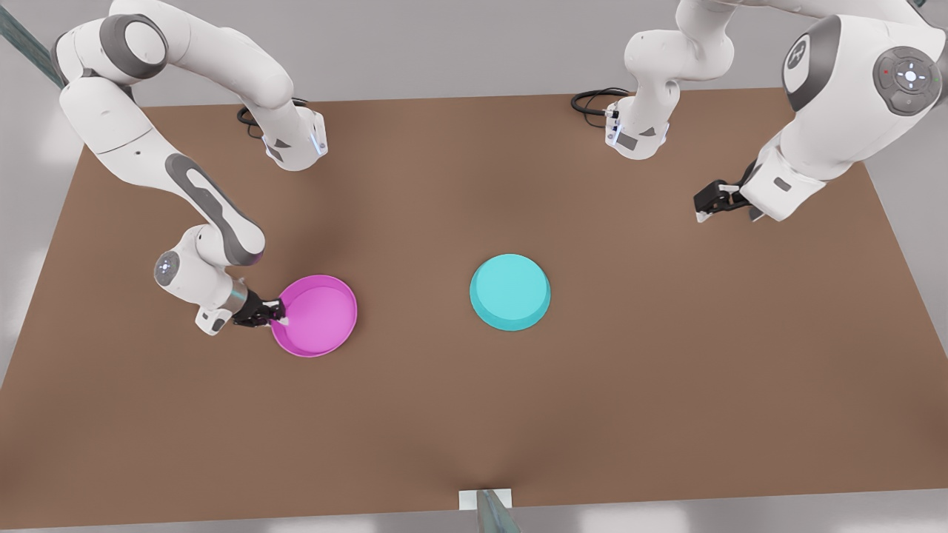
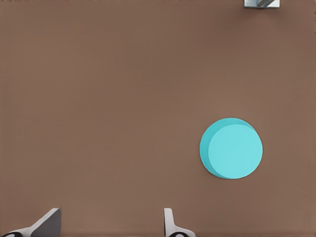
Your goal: Flip the blue plate over with the left arm, and stack the pink plate on top of the blue plate with the right arm
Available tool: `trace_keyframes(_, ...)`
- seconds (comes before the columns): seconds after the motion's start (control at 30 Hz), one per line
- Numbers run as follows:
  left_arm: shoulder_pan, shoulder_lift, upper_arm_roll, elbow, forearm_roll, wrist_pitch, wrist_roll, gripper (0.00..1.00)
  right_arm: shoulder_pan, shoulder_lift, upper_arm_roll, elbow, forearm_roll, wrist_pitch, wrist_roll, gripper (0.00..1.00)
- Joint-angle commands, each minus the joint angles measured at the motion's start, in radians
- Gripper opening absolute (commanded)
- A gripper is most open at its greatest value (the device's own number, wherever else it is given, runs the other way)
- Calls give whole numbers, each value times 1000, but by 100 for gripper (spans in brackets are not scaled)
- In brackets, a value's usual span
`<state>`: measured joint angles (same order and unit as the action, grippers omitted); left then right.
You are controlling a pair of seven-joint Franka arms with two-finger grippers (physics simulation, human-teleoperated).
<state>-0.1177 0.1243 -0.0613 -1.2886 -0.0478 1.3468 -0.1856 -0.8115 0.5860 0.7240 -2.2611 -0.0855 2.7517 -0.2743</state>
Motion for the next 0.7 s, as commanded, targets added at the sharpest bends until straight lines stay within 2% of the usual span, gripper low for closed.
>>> trace_keyframes(0.0,1,0,0,0,0,0,0,100,0,0,0,0,0,0,0,21)
trace_keyframes(0.17,6,-2,0,0,0,-2,2,100,11,-2,-3,2,-11,2,0,21)
trace_keyframes(0.2,6,-2,2,0,0,-2,2,100,29,-2,-25,0,-14,11,0,21)
trace_keyframes(0.67,6,-3,2,0,0,-5,2,100,25,-40,-21,-12,-8,-18,18,21)
